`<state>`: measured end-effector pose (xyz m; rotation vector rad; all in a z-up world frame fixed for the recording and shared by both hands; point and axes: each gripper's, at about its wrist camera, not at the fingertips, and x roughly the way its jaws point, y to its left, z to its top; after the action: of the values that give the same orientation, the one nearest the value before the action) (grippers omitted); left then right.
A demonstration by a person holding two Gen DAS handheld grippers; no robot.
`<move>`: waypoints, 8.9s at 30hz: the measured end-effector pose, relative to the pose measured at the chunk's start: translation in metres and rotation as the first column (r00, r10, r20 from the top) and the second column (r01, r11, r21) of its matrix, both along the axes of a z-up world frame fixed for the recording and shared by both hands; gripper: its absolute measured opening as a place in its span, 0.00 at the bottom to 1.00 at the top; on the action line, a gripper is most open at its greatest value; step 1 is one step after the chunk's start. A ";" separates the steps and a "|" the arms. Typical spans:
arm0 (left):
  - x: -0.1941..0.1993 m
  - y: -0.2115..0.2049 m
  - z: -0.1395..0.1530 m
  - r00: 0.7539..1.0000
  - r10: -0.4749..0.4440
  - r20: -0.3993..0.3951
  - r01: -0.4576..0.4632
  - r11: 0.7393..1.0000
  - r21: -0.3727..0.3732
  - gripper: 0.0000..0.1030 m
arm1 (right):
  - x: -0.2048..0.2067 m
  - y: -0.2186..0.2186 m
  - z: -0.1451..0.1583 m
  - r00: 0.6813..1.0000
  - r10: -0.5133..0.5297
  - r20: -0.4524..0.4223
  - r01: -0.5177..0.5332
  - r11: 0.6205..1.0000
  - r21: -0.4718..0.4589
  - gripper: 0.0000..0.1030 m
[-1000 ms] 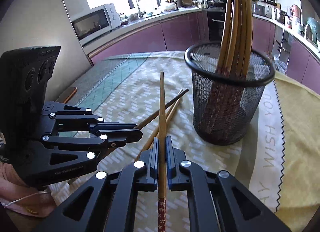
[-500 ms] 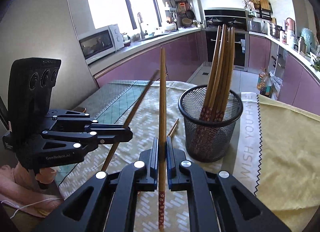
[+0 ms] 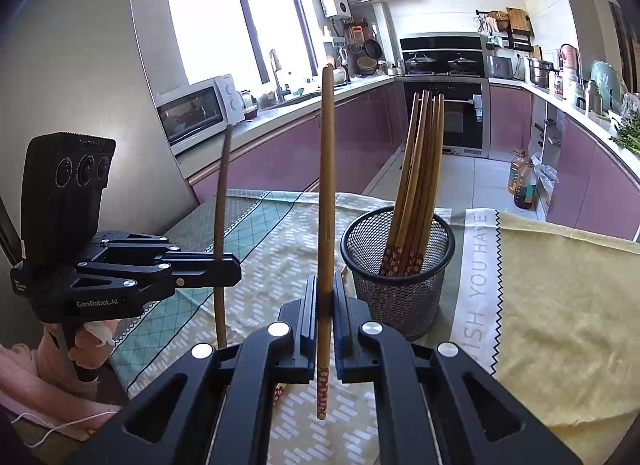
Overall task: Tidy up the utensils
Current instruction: 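Carry both upright chopsticks over the mesh cup and lower them in, then open both tools to release the chopsticks and move back to the pile, then lower the left tool onto a chopstick while the right tool grasps the other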
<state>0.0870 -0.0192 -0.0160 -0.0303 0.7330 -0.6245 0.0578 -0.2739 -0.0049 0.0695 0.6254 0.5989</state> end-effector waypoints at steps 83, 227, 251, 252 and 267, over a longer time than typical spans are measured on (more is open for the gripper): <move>0.032 -0.028 0.070 0.988 -0.029 0.150 0.039 0.997 -0.064 0.07 | 0.020 -0.012 0.049 0.986 -0.070 0.148 0.064 0.997 0.045 0.06; 0.026 0.013 -0.010 0.976 0.176 0.125 -0.187 0.979 0.086 0.53 | 0.017 0.042 -0.043 0.989 0.091 -0.117 -0.100 0.992 -0.071 0.32; 0.022 0.010 -0.073 0.983 0.176 -0.054 -0.164 0.970 0.181 0.52 | 0.011 0.078 -0.089 0.978 -0.001 -0.209 -0.053 0.966 -0.252 0.18; 0.023 0.007 -0.075 0.985 0.164 -0.062 -0.150 0.972 0.183 0.50 | 0.011 0.077 -0.089 0.977 0.000 -0.211 -0.055 0.965 -0.255 0.17; 0.048 -0.031 -0.096 0.986 0.098 -0.131 -0.063 0.966 0.250 0.28 | 0.020 0.054 -0.095 0.970 -0.018 -0.243 -0.031 0.980 -0.197 0.10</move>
<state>0.1347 -0.0498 -0.1124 0.1239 0.9394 -0.4537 0.0777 -0.2197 -0.0998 -0.0490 0.9225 0.5352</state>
